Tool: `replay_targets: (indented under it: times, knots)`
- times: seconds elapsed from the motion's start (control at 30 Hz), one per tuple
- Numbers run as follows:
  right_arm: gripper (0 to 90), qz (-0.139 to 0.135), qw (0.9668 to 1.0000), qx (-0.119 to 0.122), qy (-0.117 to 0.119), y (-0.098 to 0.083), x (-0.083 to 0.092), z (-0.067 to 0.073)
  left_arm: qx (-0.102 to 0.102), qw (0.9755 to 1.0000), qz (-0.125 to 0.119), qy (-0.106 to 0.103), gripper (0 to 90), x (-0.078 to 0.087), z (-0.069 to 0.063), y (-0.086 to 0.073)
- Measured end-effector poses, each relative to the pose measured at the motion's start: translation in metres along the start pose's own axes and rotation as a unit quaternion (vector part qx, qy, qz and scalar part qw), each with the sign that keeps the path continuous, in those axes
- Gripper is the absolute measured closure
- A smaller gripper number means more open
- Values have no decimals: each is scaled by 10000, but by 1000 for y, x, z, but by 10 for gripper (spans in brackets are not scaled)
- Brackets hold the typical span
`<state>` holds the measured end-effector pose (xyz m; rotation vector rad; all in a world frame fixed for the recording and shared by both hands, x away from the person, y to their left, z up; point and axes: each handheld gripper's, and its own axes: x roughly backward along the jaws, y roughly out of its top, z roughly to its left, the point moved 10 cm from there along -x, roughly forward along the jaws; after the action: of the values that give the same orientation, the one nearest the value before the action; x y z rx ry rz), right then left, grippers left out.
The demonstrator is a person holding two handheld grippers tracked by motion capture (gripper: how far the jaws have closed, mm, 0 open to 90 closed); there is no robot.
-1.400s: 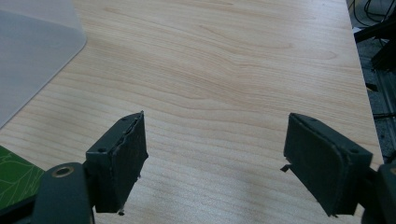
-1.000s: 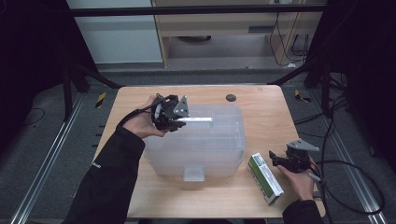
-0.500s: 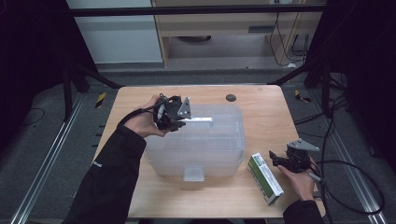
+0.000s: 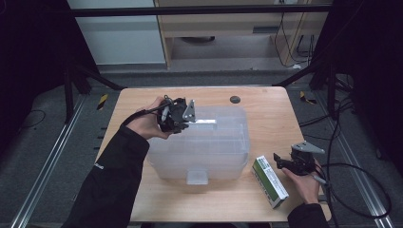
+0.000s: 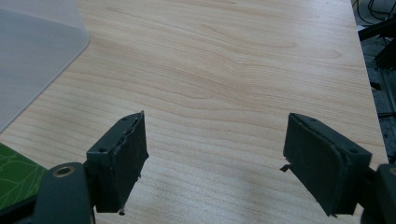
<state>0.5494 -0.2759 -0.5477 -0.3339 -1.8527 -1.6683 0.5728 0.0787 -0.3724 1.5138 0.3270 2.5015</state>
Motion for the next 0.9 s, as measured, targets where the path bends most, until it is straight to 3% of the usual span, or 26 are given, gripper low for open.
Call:
replay_targets:
  times: [0.67,0.9]
  knots:
    - [235,39,9999,71,75,0,0,4,-1,10000,68,6,745,1,0,1]
    - [263,-49,9998,108,127,9,3,7,-3,10000,36,25,745,1,0,1]
